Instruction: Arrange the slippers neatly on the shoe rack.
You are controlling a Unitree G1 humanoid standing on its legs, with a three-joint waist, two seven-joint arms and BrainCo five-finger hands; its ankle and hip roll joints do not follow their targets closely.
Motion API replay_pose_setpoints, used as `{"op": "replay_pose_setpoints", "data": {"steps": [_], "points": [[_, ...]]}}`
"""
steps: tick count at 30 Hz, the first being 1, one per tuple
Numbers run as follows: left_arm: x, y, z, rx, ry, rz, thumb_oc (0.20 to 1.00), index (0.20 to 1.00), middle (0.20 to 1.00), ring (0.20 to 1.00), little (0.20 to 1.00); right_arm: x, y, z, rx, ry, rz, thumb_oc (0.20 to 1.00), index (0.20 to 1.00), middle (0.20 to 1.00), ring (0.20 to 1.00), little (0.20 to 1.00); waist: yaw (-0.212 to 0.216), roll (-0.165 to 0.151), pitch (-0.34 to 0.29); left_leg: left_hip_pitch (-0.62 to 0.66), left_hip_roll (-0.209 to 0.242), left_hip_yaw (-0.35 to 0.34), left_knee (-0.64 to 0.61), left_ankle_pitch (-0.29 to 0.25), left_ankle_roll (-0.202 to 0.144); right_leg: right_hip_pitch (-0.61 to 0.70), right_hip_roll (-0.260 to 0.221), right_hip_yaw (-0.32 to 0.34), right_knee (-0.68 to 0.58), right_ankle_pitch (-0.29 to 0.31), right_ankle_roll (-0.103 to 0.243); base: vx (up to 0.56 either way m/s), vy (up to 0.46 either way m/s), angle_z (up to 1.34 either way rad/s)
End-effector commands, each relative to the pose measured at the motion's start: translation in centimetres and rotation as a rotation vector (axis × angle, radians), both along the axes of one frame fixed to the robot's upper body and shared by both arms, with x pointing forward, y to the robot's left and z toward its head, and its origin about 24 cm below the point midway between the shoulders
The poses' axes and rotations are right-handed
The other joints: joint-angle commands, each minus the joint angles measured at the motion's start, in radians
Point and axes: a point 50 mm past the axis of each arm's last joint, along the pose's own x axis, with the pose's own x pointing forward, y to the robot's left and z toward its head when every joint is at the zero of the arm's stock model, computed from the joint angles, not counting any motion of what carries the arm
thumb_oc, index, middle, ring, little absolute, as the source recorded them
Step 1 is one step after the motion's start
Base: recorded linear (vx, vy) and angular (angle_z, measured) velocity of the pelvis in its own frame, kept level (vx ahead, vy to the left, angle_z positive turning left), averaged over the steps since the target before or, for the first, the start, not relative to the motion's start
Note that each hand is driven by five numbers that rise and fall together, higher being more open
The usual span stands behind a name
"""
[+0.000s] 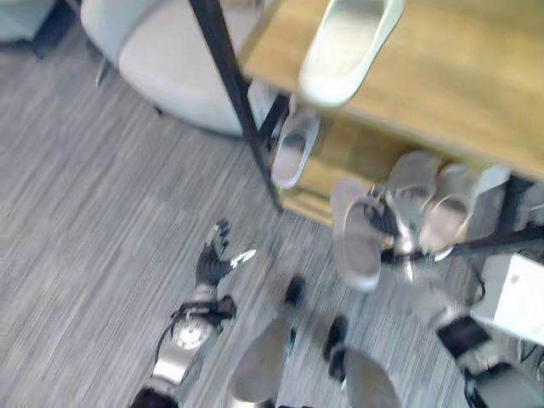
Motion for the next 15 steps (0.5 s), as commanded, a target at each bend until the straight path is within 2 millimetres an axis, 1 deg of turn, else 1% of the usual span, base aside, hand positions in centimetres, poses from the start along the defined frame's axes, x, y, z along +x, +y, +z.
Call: {"op": "replay_pose_setpoints", "data": {"steps": [1,4,5,8,10,11,12,15], "points": [[-1.0,0.1,1.9,-0.026,-0.132,0.006,1.000,1.000,1.000,1.000,1.000,-0.9,0.0,2.0,0.000,-0.167,-0.002,0.200,0.200,0.200,0.200,0.200,0.020,-0.046,-0.055,-0.009,0.054,0.003,0.205,-0.251,0.000,-0.014,-0.112,0.032,-0.056,0.041,0.084,-0.03,0.028,0.02],[-0.6,-0.6,2.9,-0.026,-0.180,-0.024,1.000,1.000,1.000,1.000,1.000,-0.2,-1.5,3.5,-0.046,-0.202,-0.071,0.200,0.200,0.200,0.200,0.200,0.026,-0.047,-0.047,-0.082,0.051,-0.007,0.269,-0.270,0.001,-0.083,-0.123,0.035,0.019,0.009,0.079,-0.03,0.027,0.07],[-0.5,-0.9,3.5,-0.022,-0.209,-0.043,1.000,1.000,1.000,1.000,1.000,0.2,-2.1,4.3,-0.058,-0.219,-0.100,0.200,0.200,0.200,0.200,0.200,0.026,-0.046,-0.041,-0.109,0.048,-0.011,0.289,-0.277,0.001,-0.115,-0.126,0.036,0.049,-0.001,0.077,0.00,0.011,0.09],[-0.4,-1.6,4.9,-0.019,-0.275,-0.086,1.000,1.000,1.000,1.000,1.000,1.1,-3.5,6.1,-0.067,-0.241,-0.171,0.200,0.200,0.200,0.200,0.200,0.032,-0.048,-0.036,-0.170,0.045,-0.020,0.326,-0.288,-0.003,-0.174,-0.134,0.034,0.101,-0.024,0.073,0.01,-0.001,0.12],[-0.4,-1.9,5.8,-0.011,-0.315,-0.112,1.000,1.000,1.000,1.000,1.000,1.6,-4.3,7.6,-0.063,-0.270,-0.211,0.200,0.200,0.200,0.200,0.200,0.037,-0.049,-0.033,-0.212,0.041,-0.024,0.350,-0.296,-0.005,-0.212,-0.138,0.035,0.128,-0.035,0.072,0.03,-0.007,0.14],[-0.4,-2.2,6.2,-0.015,-0.331,-0.128,1.000,1.000,1.000,1.000,1.000,1.8,-4.5,8.1,-0.066,-0.278,-0.228,0.200,0.200,0.200,0.200,0.200,0.038,-0.049,-0.032,-0.228,0.040,-0.025,0.355,-0.298,-0.005,-0.229,-0.141,0.034,0.135,-0.038,0.072,0.13,-0.017,0.12],[-0.6,-2.6,6.8,-0.019,-0.362,-0.155,1.000,1.000,1.000,1.000,1.000,2.1,-4.9,8.9,-0.073,-0.285,-0.255,0.200,0.200,0.200,0.200,0.200,0.040,-0.053,-0.032,-0.242,0.040,-0.025,0.370,-0.333,-0.005,-0.243,-0.139,0.040,0.153,-0.071,0.078,0.14,-0.022,0.09],[-0.7,-2.9,7.4,-0.029,-0.392,-0.174,1.000,1.000,1.000,1.000,1.000,2.4,-5.1,9.6,-0.077,-0.292,-0.269,0.200,0.200,0.200,0.200,0.200,0.046,-0.052,-0.028,-0.263,0.039,-0.025,0.380,-0.343,-0.004,-0.267,-0.143,0.039,0.169,-0.078,0.079,0.06,-0.005,0.06]]}}
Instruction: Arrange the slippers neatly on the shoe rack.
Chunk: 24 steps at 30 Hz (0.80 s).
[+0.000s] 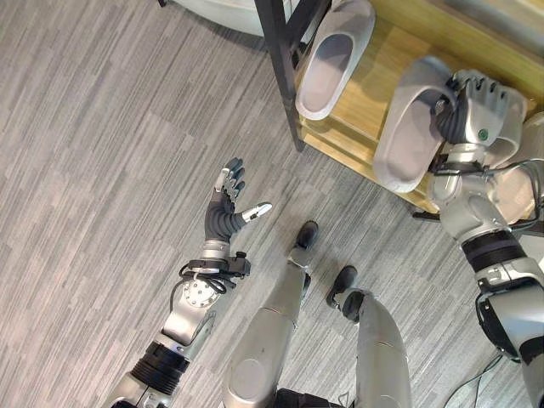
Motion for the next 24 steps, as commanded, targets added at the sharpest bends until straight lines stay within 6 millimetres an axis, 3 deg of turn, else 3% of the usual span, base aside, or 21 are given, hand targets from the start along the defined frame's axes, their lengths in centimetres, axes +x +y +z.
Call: {"op": "replay_pose_setpoints", "data": {"steps": [1,7,8,9,10,14,19,20,24], "points": [[-1.7,-1.1,1.8,-0.002,-0.140,-0.071,1.000,1.000,1.000,1.000,1.000,-0.5,-0.9,1.7,-0.034,-0.082,-0.030,0.200,0.200,0.200,0.200,0.200,0.019,-0.004,-0.085,0.011,0.089,-0.013,0.138,-0.258,-0.017,-0.020,-0.090,0.058,-0.084,0.032,0.109,0.04,0.003,0.04],[-1.6,-2.3,2.7,-0.003,-0.183,-0.144,1.000,1.000,1.000,1.000,1.000,1.3,-0.5,4.1,-0.036,-0.057,-0.078,0.200,0.200,0.200,0.200,0.200,0.039,-0.004,-0.095,-0.008,0.078,-0.018,0.118,-0.262,-0.018,-0.027,-0.103,0.045,-0.101,0.025,0.117,0.04,-0.003,0.10],[-1.6,-2.3,2.8,-0.004,-0.184,-0.144,1.000,1.000,1.000,1.000,1.000,1.3,-0.4,4.2,-0.036,-0.058,-0.078,0.438,0.438,0.438,0.438,0.438,0.038,-0.003,-0.094,-0.008,0.078,-0.018,0.118,-0.262,-0.018,-0.026,-0.103,0.044,-0.101,0.025,0.117,0.03,0.004,0.15],[-1.5,-2.4,2.9,-0.009,-0.188,-0.152,1.000,1.000,1.000,1.000,1.000,1.7,-0.9,4.2,-0.039,-0.019,-0.112,1.000,1.000,1.000,1.000,1.000,0.040,-0.004,-0.094,-0.006,0.077,-0.019,0.116,-0.262,-0.019,-0.026,-0.106,0.044,-0.099,0.024,0.119,0.01,0.010,0.11],[-1.4,-2.6,3.2,-0.023,-0.188,-0.173,1.000,1.000,1.000,1.000,1.000,2.6,-1.2,3.9,0.014,0.064,-0.145,1.000,1.000,1.000,1.000,1.000,0.045,-0.003,-0.090,0.000,0.074,-0.019,0.112,-0.262,-0.021,-0.018,-0.107,0.043,-0.099,0.025,0.119,0.01,0.010,0.06],[-1.5,-2.6,3.1,-0.021,-0.176,-0.187,1.000,1.000,1.000,1.000,1.000,2.9,-0.8,3.9,0.038,0.084,-0.117,1.000,1.000,1.000,1.000,1.000,0.044,-0.005,-0.083,0.016,0.075,-0.015,0.108,-0.262,-0.022,-0.001,-0.106,0.043,-0.103,0.025,0.118,0.00,0.006,0.03],[-1.2,-2.2,2.2,0.001,-0.126,-0.179,1.000,1.000,1.000,1.000,1.000,3.0,1.1,2.8,0.103,0.085,0.000,1.000,1.000,1.000,1.000,1.000,0.030,-0.011,-0.075,0.065,0.080,-0.009,0.102,-0.271,-0.020,0.043,-0.098,0.055,-0.113,0.024,0.112,-0.03,0.014,-0.02],[-1.2,-2.1,2.0,0.007,-0.121,-0.175,1.000,1.000,1.000,1.000,1.000,3.0,1.3,2.6,0.117,0.080,0.021,1.000,1.000,1.000,1.000,1.000,0.029,-0.008,-0.070,0.061,0.079,-0.008,0.091,-0.236,-0.020,0.039,-0.099,0.051,-0.126,0.056,0.107,-0.12,0.053,-0.04],[-1.0,-1.8,1.5,0.002,-0.094,-0.153,1.000,1.000,1.000,1.000,1.000,2.6,2.9,1.4,0.258,0.051,0.151,1.000,1.000,1.000,1.000,1.000,0.015,-0.007,-0.059,0.079,0.083,-0.003,0.091,-0.238,-0.018,0.052,-0.097,0.055,-0.126,0.058,0.103,-0.04,0.022,-0.01]]}}
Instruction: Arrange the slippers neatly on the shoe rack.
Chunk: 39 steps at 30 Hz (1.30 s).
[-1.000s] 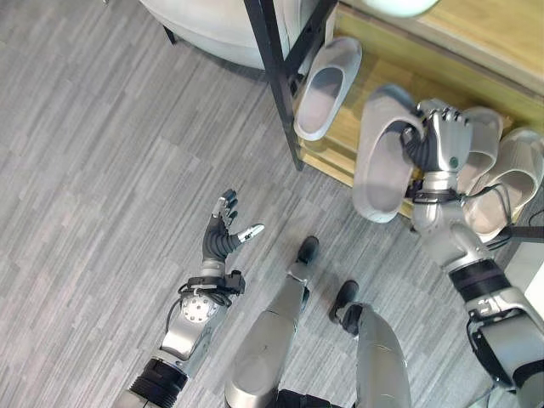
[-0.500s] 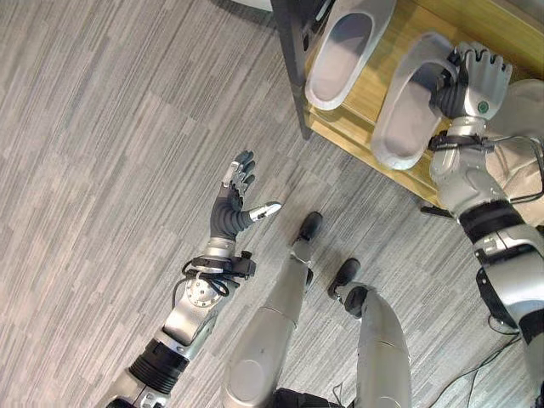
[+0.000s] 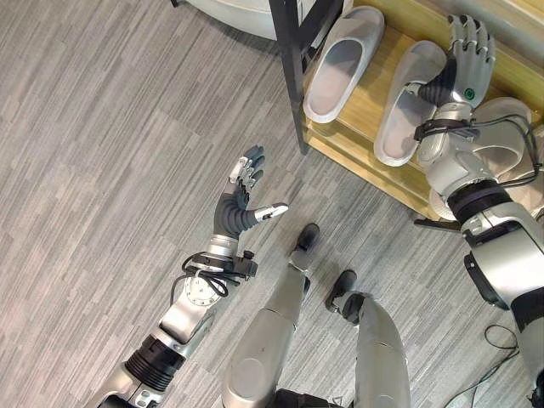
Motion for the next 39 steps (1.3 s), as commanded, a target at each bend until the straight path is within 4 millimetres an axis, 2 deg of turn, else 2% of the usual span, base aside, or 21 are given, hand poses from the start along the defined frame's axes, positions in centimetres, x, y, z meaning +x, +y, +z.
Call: {"op": "replay_pose_setpoints", "data": {"steps": [1,2,5,7,8,9,18,20,21,23,24,26,28,32,39], "points": [[-0.4,-0.1,-0.6,-0.043,0.014,-0.001,1.000,1.000,1.000,1.000,1.000,-0.7,1.0,-2.7,0.199,-0.027,0.132,1.000,1.000,1.000,1.000,1.000,-0.001,-0.007,-0.037,0.033,0.094,0.026,0.149,-0.289,0.002,0.035,-0.082,0.067,-0.130,0.068,0.095,-0.03,0.028,-0.04],[-0.4,-0.1,-0.7,-0.042,0.015,-0.001,1.000,1.000,1.000,1.000,1.000,-0.7,1.0,-2.8,0.200,-0.026,0.132,1.000,1.000,1.000,1.000,1.000,0.000,-0.007,-0.038,0.034,0.094,0.026,0.149,-0.289,0.002,0.035,-0.082,0.067,-0.131,0.068,0.095,-0.03,0.027,-0.13],[-0.2,0.3,-1.4,-0.043,0.050,0.029,1.000,1.000,1.000,1.000,1.000,-1.2,1.5,-5.4,0.397,-0.001,0.202,1.000,1.000,1.000,1.000,1.000,-0.008,-0.003,-0.035,0.044,0.094,0.029,0.150,-0.291,0.006,0.041,-0.081,0.072,-0.129,0.070,0.093,-0.02,0.014,-0.16],[-0.2,0.3,-1.4,-0.043,0.050,0.029,1.000,1.000,1.000,1.000,1.000,-1.2,1.5,-5.5,0.398,-0.001,0.202,1.000,1.000,1.000,1.000,1.000,-0.008,-0.003,-0.035,0.044,0.094,0.030,0.150,-0.292,0.007,0.041,-0.081,0.073,-0.129,0.070,0.093,-0.01,0.000,-0.06],[-0.2,0.5,-1.6,-0.044,0.061,0.036,1.000,1.000,1.000,1.000,1.000,-1.0,1.3,-6.2,0.458,0.021,0.205,1.000,1.000,1.000,1.000,1.000,-0.006,-0.001,-0.031,0.044,0.094,0.030,0.151,-0.291,0.006,0.041,-0.082,0.074,-0.129,0.071,0.093,0.07,-0.040,-0.02],[-0.2,0.6,-1.7,-0.049,0.068,0.042,1.000,1.000,1.000,1.000,1.000,-0.9,1.3,-6.6,0.481,0.035,0.201,1.000,1.000,1.000,1.000,1.000,-0.007,-0.002,-0.034,0.053,0.097,0.030,0.155,-0.321,0.006,0.049,-0.080,0.078,-0.122,0.044,0.097,0.06,-0.044,0.00],[-0.4,1.0,-2.8,-0.039,0.120,0.040,1.000,1.000,1.000,1.000,1.000,0.0,0.1,-7.8,0.721,0.092,0.190,1.000,1.000,1.000,1.000,1.000,0.014,0.010,-0.026,0.043,0.094,0.030,0.152,-0.316,0.005,0.043,-0.081,0.071,-0.120,0.042,0.098,0.01,-0.004,0.00],[-0.5,1.0,-3.1,-0.034,0.131,0.032,1.000,1.000,1.000,1.000,1.000,0.3,-0.7,-8.2,0.768,0.128,0.169,1.000,1.000,1.000,1.000,1.000,0.026,0.013,-0.025,0.038,0.093,0.027,0.150,-0.315,0.004,0.040,-0.084,0.065,-0.119,0.041,0.101,0.01,-0.016,0.01],[-0.5,1.0,-3.0,-0.035,0.130,0.032,1.000,1.000,1.000,1.000,1.000,0.4,-0.7,-8.1,0.768,0.127,0.170,1.000,1.000,1.000,1.000,1.000,0.026,0.013,-0.024,0.037,0.093,0.027,0.150,-0.315,0.003,0.039,-0.084,0.065,-0.119,0.041,0.101,0.02,-0.031,0.05],[-0.5,1.1,-2.9,-0.037,0.130,0.021,1.000,1.000,1.000,1.000,1.000,0.5,-0.9,-8.2,0.923,0.107,0.232,1.000,1.000,1.000,1.000,1.000,0.040,0.022,-0.023,0.032,0.092,0.022,0.149,-0.315,0.003,0.042,-0.087,0.058,-0.115,0.033,0.101,0.04,-0.043,0.07],[-0.5,1.1,-2.9,-0.037,0.130,0.021,1.000,1.000,1.000,1.000,1.000,0.5,-0.9,-8.2,0.925,0.107,0.232,1.000,1.000,1.000,1.000,1.000,0.041,0.022,-0.023,0.032,0.092,0.022,0.149,-0.315,0.003,0.042,-0.087,0.058,-0.115,0.033,0.101,0.04,-0.050,0.08],[-0.4,1.0,-2.9,-0.019,0.130,0.008,1.000,1.000,1.000,1.000,1.000,0.6,0.3,-8.1,1.165,0.054,0.400,1.000,1.000,1.000,1.000,1.000,0.056,0.031,-0.025,0.040,0.089,0.016,0.136,-0.312,0.001,0.053,-0.090,0.048,-0.119,0.030,0.102,0.04,-0.055,0.08],[-0.2,0.9,-2.7,-0.006,0.125,-0.005,1.000,1.000,1.000,1.000,1.000,0.7,1.9,-7.2,1.251,0.036,0.551,1.000,1.000,1.000,1.000,1.000,0.066,0.028,-0.028,0.058,0.090,0.011,0.123,-0.311,-0.001,0.070,-0.091,0.044,-0.125,0.028,0.102,0.04,-0.060,0.15],[0.1,0.5,-2.4,0.011,0.113,-0.028,1.000,1.000,1.000,1.000,1.000,0.7,2.9,-6.2,1.351,-0.009,0.691,1.000,1.000,1.000,1.000,1.000,0.074,0.019,-0.028,0.086,0.092,0.005,0.119,-0.312,-0.005,0.102,-0.093,0.038,-0.125,0.027,0.102,0.02,-0.042,0.15],[0.2,0.5,-2.3,0.016,0.112,-0.032,1.000,1.000,1.000,1.000,1.000,0.5,3.0,-6.5,1.276,0.041,0.697,1.000,1.000,1.000,1.000,1.000,0.069,0.009,-0.025,0.125,0.097,0.002,0.102,-0.305,-0.010,0.133,-0.094,0.034,-0.134,0.034,0.102,0.00,-0.005,0.00]]}}
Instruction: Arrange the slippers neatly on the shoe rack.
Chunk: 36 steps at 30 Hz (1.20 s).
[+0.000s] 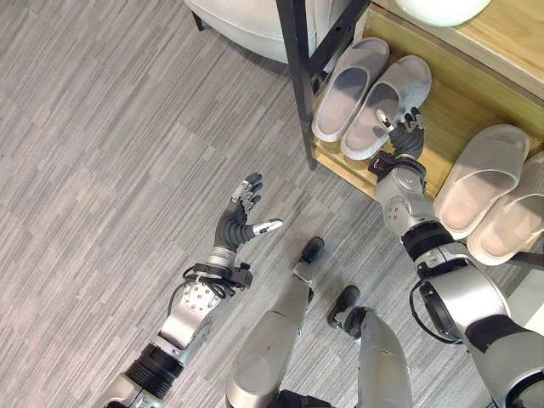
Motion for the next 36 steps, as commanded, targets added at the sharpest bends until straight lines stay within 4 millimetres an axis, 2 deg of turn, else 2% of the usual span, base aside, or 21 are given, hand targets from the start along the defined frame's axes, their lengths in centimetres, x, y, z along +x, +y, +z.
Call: {"op": "replay_pose_setpoints", "data": {"steps": [1,4,10,11,14,16,18,19,20,21,22,23,24,25,28,29,30,31,36], "points": [[-0.3,-0.4,1.1,-0.031,-0.059,-0.032,1.000,1.000,1.000,1.000,1.000,-0.2,-0.1,1.2,-0.062,-0.082,0.025,1.000,1.000,1.000,1.000,1.000,0.023,-0.018,-0.008,0.045,0.098,0.025,0.131,-0.281,0.004,0.042,-0.099,0.051,-0.099,0.053,0.114,0.00,0.000,0.00],[-0.4,-0.1,0.8,-0.031,-0.043,-0.023,1.000,1.000,1.000,1.000,1.000,-0.4,-0.5,0.3,-0.128,-0.044,0.010,1.000,1.000,1.000,1.000,1.000,0.016,-0.023,-0.010,0.068,0.103,0.029,0.115,-0.276,0.003,0.061,-0.095,0.051,-0.115,0.061,0.114,0.00,0.000,0.00],[-0.6,0.7,0.3,-0.024,-0.016,0.002,1.000,1.000,1.000,1.000,1.000,-0.8,-1.1,-1.3,-0.370,0.042,-0.002,1.000,1.000,1.000,1.000,1.000,-0.009,-0.042,-0.020,0.116,0.123,0.044,0.077,-0.264,-0.002,0.097,-0.077,0.056,-0.166,0.086,0.112,-0.03,0.001,-0.04],[-0.6,1.0,0.3,-0.022,-0.012,0.006,1.000,1.000,1.000,1.000,1.000,-0.9,-1.0,-1.6,-0.393,0.045,0.004,1.000,1.000,1.000,1.000,1.000,-0.014,-0.041,-0.018,0.116,0.124,0.048,0.065,-0.230,-0.002,0.097,-0.075,0.054,-0.183,0.121,0.109,-0.13,0.032,-0.22],[-0.6,1.2,0.1,-0.022,0.002,0.009,1.000,1.000,1.000,1.000,1.000,-1.2,-0.7,-2.2,-0.412,0.051,0.024,1.000,1.000,1.000,1.000,1.000,-0.023,-0.043,-0.018,0.134,0.128,0.057,0.054,-0.225,-0.003,0.111,-0.071,0.057,-0.204,0.133,0.110,-0.07,-0.005,-0.19],[-0.6,2.0,-0.3,-0.040,0.029,0.031,1.000,1.000,1.000,1.000,1.000,-3.1,0.8,-4.3,-0.387,0.016,0.140,1.000,1.000,1.000,1.000,1.000,-0.051,-0.048,-0.041,0.195,0.141,0.077,-0.009,-0.199,-0.006,0.163,-0.056,0.056,-0.276,0.170,0.115,-0.01,-0.028,-0.15],[-0.7,2.0,-0.3,-0.040,0.030,0.030,1.000,1.000,1.000,1.000,1.000,-3.2,0.8,-4.4,-0.387,0.018,0.140,1.000,1.000,1.000,1.000,1.000,-0.051,-0.047,-0.041,0.198,0.141,0.077,-0.012,-0.198,-0.006,0.166,-0.055,0.056,-0.279,0.171,0.115,0.03,-0.013,-0.28],[-0.8,2.5,-0.6,-0.056,0.051,0.052,1.000,1.000,1.000,1.000,1.000,-5.0,2.0,-6.0,-0.347,-0.008,0.237,1.000,1.000,1.000,1.000,1.000,-0.071,-0.052,-0.067,0.241,0.146,0.088,-0.063,-0.179,-0.006,0.201,-0.046,0.055,-0.330,0.193,0.120,0.08,-0.022,-0.38],[-0.9,2.6,-0.9,-0.066,0.063,0.060,1.000,1.000,1.000,1.000,1.000,-6.0,2.6,-6.6,-0.330,-0.021,0.287,1.000,1.000,1.000,1.000,1.000,-0.080,-0.056,-0.081,0.260,0.152,0.092,-0.085,-0.171,-0.005,0.219,-0.043,0.056,-0.356,0.206,0.124,0.08,-0.022,-0.26],[-1.0,2.6,-0.9,-0.066,0.064,0.060,1.000,1.000,1.000,1.000,1.000,-6.1,2.6,-6.6,-0.330,-0.019,0.287,1.000,1.000,1.000,1.000,1.000,-0.080,-0.056,-0.081,0.262,0.152,0.092,-0.087,-0.170,-0.005,0.221,-0.042,0.055,-0.358,0.207,0.124,0.14,-0.035,-0.23],[-1.3,2.7,-1.8,-0.119,0.113,0.077,1.000,1.000,1.000,1.000,1.000,-8.9,3.3,-8.2,-0.294,-0.047,0.397,1.000,1.000,1.000,1.000,1.000,-0.109,-0.062,-0.128,0.330,0.165,0.104,-0.162,-0.142,-0.002,0.285,-0.032,0.052,-0.438,0.236,0.133,0.10,-0.018,-0.16],[-1.3,2.7,-1.8,-0.119,0.113,0.076,1.000,1.000,1.000,1.000,1.000,-9.0,3.2,-8.2,-0.294,-0.047,0.397,1.000,1.000,1.000,1.000,1.000,-0.110,-0.062,-0.131,0.328,0.165,0.102,-0.167,-0.136,-0.001,0.285,-0.032,0.050,-0.444,0.242,0.133,0.14,-0.021,-0.15],[-1.4,2.5,-2.4,-0.145,0.145,0.083,1.000,1.000,1.000,1.000,1.000,-10.4,3.4,-9.2,-0.287,-0.039,0.439,1.000,1.000,1.000,1.000,1.000,-0.129,-0.063,-0.158,0.367,0.171,0.109,-0.210,-0.124,-0.001,0.319,-0.029,0.049,-0.486,0.257,0.139,0.04,0.000,-0.12],[-1.4,2.4,-2.5,-0.145,0.147,0.083,1.000,1.000,1.000,1.000,1.000,-10.4,3.4,-9.2,-0.287,-0.038,0.439,1.000,1.000,1.000,1.000,1.000,-0.129,-0.063,-0.159,0.370,0.171,0.109,-0.214,-0.122,-0.001,0.322,-0.028,0.048,-0.489,0.259,0.139,0.08,0.007,-0.13],[-1.6,2.5,-3.4,-0.158,0.189,0.109,1.000,1.000,1.000,1.000,1.000,-12.4,2.9,-10.7,-0.304,-0.006,0.446,1.000,1.000,1.000,1.000,1.000,-0.162,-0.061,-0.206,0.436,0.178,0.125,-0.287,-0.100,-0.002,0.379,-0.019,0.043,-0.555,0.280,0.145,0.07,0.010,-0.10],[-1.6,2.5,-3.4,-0.158,0.189,0.109,1.000,1.000,1.000,1.000,1.000,-12.4,2.9,-10.7,-0.304,-0.006,0.446,1.000,1.000,1.000,1.000,1.000,-0.162,-0.061,-0.206,0.437,0.178,0.125,-0.288,-0.100,-0.002,0.380,-0.019,0.043,-0.555,0.280,0.145,0.10,0.047,-0.09],[-1.7,2.8,-4.0,-0.127,0.211,0.119,1.000,1.000,1.000,1.000,1.000,-14.1,1.9,-12.3,-0.342,0.053,0.444,1.000,1.000,1.000,1.000,1.000,-0.193,-0.052,-0.250,0.493,0.186,0.146,-0.352,-0.082,-0.006,0.418,-0.011,0.049,-0.608,0.298,0.151,0.08,0.040,-0.08],[-1.8,2.8,-4.0,-0.127,0.212,0.119,1.000,1.000,1.000,1.000,1.000,-14.2,1.9,-12.4,-0.342,0.054,0.444,1.000,1.000,1.000,1.000,1.000,-0.193,-0.051,-0.250,0.496,0.187,0.146,-0.355,-0.081,-0.006,0.420,-0.010,0.049,-0.610,0.299,0.151,0.09,0.047,-0.08],[-2.9,3.2,-5.9,-0.037,0.294,0.067,1.000,1.000,1.000,1.000,1.000,-17.6,-0.4,-15.2,-0.337,0.184,0.476,1.000,1.000,1.000,1.000,1.000,-0.237,-0.043,-0.303,0.543,0.189,0.181,-0.378,-0.086,-0.015,0.472,-0.005,0.061,-0.677,0.325,0.161,0.05,0.016,-0.16]]}}
